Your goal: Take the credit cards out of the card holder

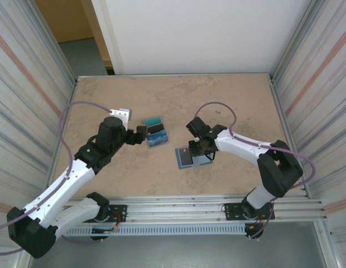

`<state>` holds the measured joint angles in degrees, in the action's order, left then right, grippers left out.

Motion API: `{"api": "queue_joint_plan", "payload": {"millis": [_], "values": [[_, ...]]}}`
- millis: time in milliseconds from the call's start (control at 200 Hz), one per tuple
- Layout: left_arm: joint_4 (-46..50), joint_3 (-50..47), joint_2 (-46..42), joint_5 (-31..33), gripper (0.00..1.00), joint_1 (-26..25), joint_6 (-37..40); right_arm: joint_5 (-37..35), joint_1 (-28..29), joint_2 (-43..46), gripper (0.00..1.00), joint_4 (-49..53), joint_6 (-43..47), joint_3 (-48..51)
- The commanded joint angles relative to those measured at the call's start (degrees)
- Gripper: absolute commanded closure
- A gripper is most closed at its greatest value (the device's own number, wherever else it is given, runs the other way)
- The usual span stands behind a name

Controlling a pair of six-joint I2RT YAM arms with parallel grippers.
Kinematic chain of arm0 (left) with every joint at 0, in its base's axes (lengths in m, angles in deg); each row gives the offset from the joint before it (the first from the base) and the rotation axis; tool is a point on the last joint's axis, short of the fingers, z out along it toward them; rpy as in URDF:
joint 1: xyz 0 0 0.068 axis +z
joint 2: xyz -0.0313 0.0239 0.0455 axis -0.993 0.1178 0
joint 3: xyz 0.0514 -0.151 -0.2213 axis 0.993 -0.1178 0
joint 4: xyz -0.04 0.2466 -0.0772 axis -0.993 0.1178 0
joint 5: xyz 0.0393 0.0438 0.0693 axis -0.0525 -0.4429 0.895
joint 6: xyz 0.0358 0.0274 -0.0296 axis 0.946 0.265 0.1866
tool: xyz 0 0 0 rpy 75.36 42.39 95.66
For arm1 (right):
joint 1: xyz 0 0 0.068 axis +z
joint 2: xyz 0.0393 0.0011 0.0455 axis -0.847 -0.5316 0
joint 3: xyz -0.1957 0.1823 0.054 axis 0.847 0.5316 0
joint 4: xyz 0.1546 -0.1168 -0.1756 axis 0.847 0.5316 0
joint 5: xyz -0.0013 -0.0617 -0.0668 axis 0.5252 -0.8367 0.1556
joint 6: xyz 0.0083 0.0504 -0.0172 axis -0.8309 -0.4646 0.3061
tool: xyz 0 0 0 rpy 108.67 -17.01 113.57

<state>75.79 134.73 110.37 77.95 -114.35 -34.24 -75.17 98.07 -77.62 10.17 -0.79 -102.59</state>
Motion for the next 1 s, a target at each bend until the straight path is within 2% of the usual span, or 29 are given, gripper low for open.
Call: {"api": "queue_joint_plan", "payload": {"millis": [0, 356, 727, 877, 997], "values": [[-0.13, 2.02, -0.80, -1.43, 0.01, 0.16, -0.12, -0.70, -1.87, 2.72, 0.65, 1.84, -1.63, 1.94], [-0.24, 1.71, -0.28, -1.91, 0.01, 0.05, -0.56, 0.48, -6.90, 3.31, 0.65, 0.55, -2.05, 6.03], [0.94, 0.27, 0.44, -1.30, 0.01, -0.70, -0.71, 6.45, -7.57, 7.12, 0.70, -1.48, -3.38, 6.21], [0.97, -0.98, 1.74, -3.25, 0.01, -3.44, 0.30, 10.80, -8.16, 8.51, 0.71, -3.11, -3.90, 6.35], [0.96, -1.62, 4.80, 0.53, 0.01, -8.22, -0.23, 14.54, -8.45, 8.32, 0.72, -5.47, -4.35, 6.95]]}}
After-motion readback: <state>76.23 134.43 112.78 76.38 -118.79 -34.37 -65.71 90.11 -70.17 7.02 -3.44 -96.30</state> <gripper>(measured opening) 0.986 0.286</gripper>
